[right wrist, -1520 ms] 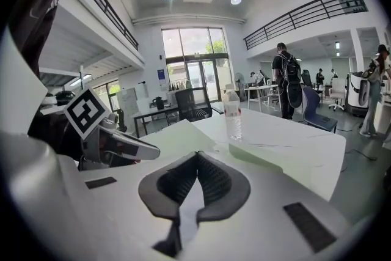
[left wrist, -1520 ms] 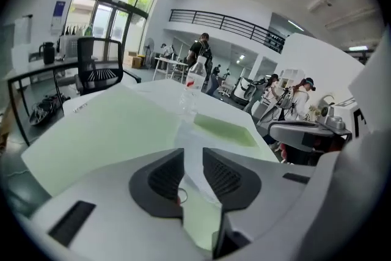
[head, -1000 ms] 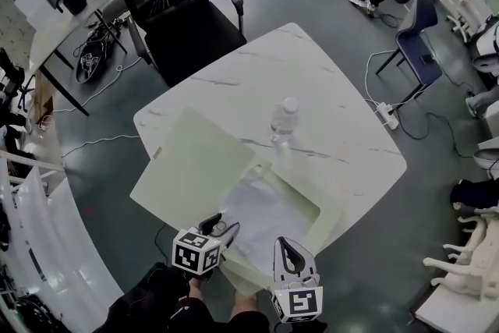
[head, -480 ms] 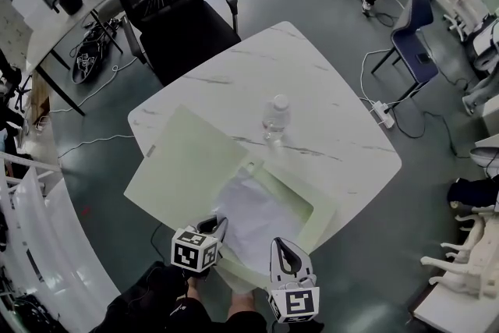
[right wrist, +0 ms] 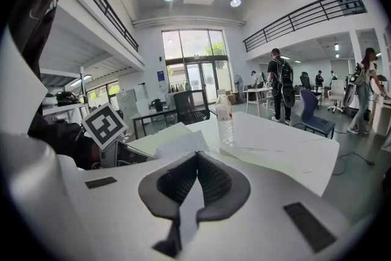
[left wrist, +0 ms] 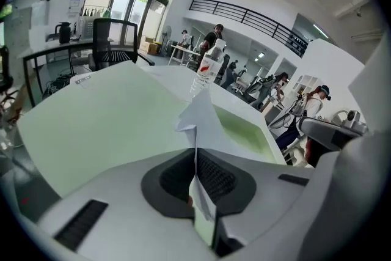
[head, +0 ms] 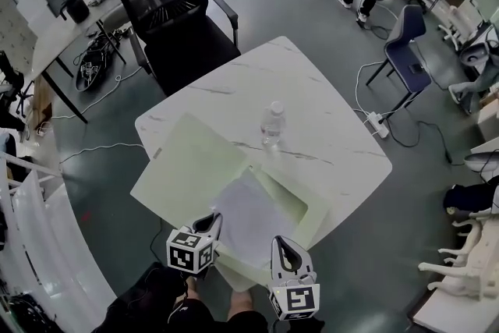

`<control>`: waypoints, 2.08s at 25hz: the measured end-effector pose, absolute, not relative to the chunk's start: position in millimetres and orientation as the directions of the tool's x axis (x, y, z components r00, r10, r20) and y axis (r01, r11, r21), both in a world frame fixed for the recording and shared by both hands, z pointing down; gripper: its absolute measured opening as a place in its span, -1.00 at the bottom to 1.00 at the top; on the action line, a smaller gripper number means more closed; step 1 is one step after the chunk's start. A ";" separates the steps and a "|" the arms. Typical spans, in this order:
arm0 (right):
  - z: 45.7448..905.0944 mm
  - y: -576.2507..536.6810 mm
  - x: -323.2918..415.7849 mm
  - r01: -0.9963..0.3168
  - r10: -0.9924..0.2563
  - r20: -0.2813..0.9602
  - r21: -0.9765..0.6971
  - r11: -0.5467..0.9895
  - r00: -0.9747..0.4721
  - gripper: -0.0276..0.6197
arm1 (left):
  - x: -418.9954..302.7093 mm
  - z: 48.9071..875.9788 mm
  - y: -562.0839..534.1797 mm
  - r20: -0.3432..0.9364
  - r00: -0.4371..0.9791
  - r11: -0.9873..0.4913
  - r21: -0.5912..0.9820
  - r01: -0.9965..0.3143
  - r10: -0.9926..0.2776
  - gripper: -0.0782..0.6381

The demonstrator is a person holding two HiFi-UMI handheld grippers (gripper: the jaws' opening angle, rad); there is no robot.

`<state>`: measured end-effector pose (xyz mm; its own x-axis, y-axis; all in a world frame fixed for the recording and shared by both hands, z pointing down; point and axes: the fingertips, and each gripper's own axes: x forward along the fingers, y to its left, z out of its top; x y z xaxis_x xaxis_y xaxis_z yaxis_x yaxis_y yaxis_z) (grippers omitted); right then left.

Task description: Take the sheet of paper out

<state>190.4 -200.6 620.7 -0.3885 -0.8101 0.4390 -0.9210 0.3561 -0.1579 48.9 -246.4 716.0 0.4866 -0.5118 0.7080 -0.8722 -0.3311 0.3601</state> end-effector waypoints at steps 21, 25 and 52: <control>443.0 -176.4 193.9 -0.910 -0.888 0.213 -0.008 0.415 -0.407 -0.86 | 25.2 471.6 -223.4 0.415 0.428 -0.381 0.194 -0.904 -0.803 -0.70; 417.0 -178.8 193.4 -0.910 -0.900 0.158 0.017 0.413 -0.406 -0.86 | 19.4 422.7 -213.0 0.330 0.418 -0.393 0.141 -0.909 -0.847 -0.70; 383.4 -136.2 166.0 -0.888 -0.889 0.083 0.064 0.455 -0.449 -0.86 | -6.7 364.5 -138.9 0.193 0.365 -0.368 0.023 -0.930 -0.911 -0.70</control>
